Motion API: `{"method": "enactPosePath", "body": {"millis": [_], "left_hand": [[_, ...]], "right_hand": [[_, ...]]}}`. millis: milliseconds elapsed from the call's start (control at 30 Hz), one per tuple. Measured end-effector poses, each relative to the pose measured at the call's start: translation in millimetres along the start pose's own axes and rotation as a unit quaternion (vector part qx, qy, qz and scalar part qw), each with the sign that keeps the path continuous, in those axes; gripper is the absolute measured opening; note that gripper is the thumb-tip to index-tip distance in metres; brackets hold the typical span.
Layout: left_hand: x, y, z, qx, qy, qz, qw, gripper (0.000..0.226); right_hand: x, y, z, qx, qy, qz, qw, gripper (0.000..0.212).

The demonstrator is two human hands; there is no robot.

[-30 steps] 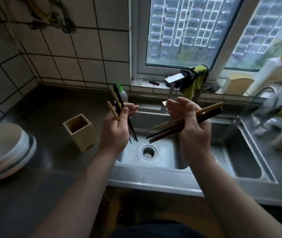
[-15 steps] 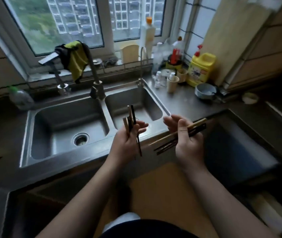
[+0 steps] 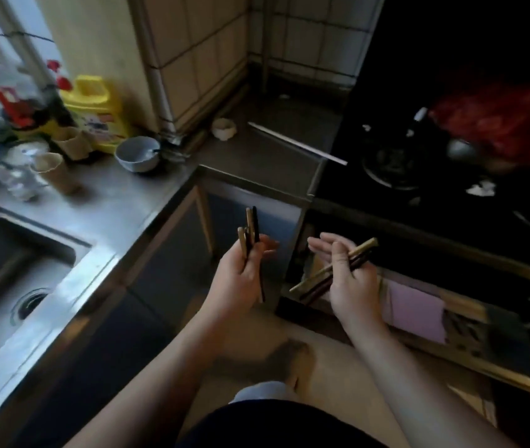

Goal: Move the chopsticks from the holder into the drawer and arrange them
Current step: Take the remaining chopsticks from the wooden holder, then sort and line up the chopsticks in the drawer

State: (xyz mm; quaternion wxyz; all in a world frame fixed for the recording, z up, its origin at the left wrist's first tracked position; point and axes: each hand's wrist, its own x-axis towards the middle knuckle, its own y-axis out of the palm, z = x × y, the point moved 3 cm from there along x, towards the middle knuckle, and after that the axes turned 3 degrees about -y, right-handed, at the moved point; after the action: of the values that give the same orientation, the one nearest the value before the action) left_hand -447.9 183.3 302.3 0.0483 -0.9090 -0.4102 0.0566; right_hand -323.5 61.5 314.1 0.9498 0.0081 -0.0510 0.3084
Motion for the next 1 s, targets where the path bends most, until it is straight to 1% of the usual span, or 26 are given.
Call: {"method": "enactPosePath", "body": {"millis": [133, 333, 400, 533, 633, 767, 900, 1000], "left_hand": [[52, 81, 3, 0.002, -0.016, 0.077, 0.997, 0.024], [112, 190, 4, 0.015, -0.045, 0.195, 0.98, 0.023], [126, 212, 10, 0.023, -0.059, 0.213, 0.975, 0.024], [153, 268, 20, 0.062, -0.084, 0.254, 0.962, 0.022], [162, 298, 31, 0.095, -0.11, 0.275, 0.95, 0.021], [168, 330, 49, 0.127, -0.154, 0.286, 0.937, 0.022], [168, 359, 82, 0.147, -0.204, 0.274, 0.928, 0.021], [165, 382, 112, 0.166, -0.259, 0.24, 0.921, 0.022]], "right_hand": [[39, -73, -23, -0.034, 0.018, -0.074, 0.997, 0.025], [91, -171, -55, -0.096, 0.06, -0.143, 0.983, 0.028], [99, -189, -61, -0.112, 0.073, -0.152, 0.979, 0.027], [115, -231, -81, -0.121, 0.104, -0.207, 0.965, 0.027], [121, -258, -103, -0.117, 0.139, -0.234, 0.955, 0.029], [127, -286, -132, -0.146, 0.197, -0.246, 0.938, 0.034], [136, -304, -162, -0.146, 0.24, -0.23, 0.932, 0.03], [141, -313, -188, -0.127, 0.248, -0.204, 0.938, 0.025]]}}
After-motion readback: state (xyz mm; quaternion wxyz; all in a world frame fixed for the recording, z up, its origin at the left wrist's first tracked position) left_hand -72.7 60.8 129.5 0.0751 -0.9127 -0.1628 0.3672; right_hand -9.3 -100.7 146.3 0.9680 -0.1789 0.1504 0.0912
